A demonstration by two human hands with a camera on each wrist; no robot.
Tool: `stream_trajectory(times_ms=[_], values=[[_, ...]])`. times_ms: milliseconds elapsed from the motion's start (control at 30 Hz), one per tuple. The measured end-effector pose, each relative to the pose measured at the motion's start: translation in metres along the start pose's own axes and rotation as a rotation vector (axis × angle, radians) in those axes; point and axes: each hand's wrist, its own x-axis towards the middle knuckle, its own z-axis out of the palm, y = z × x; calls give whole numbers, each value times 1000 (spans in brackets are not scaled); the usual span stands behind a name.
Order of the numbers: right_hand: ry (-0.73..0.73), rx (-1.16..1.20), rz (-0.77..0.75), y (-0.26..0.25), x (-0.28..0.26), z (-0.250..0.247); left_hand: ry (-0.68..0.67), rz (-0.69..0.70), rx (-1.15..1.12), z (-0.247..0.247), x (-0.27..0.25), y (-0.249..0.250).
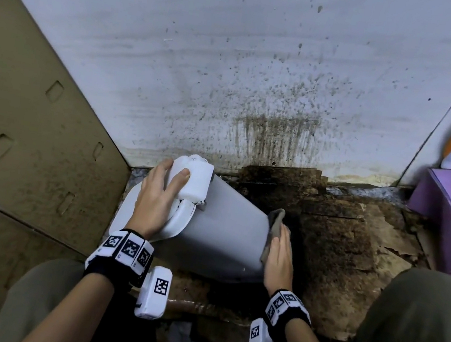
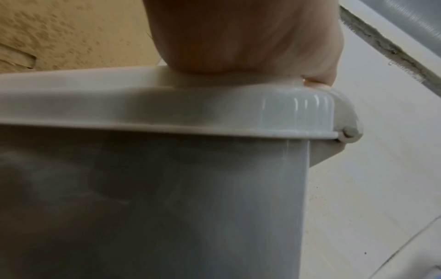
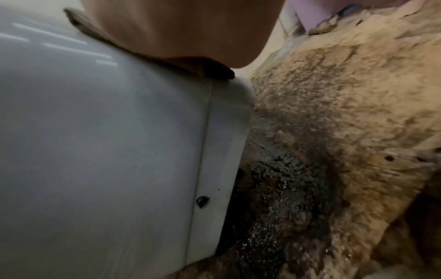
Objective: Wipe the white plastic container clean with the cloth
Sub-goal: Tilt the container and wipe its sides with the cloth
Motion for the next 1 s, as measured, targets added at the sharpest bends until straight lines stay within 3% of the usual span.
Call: stream_trajectory(times_ms=[467, 867, 1000], values=[[71, 25, -35, -13, -3, 9, 20, 2, -44, -2, 6, -12], [-123, 46, -412, -135, -31, 53, 22, 6, -21, -2, 6, -11], [-127, -71, -474, -142, -40, 57, 12, -3, -31, -5, 6, -15]])
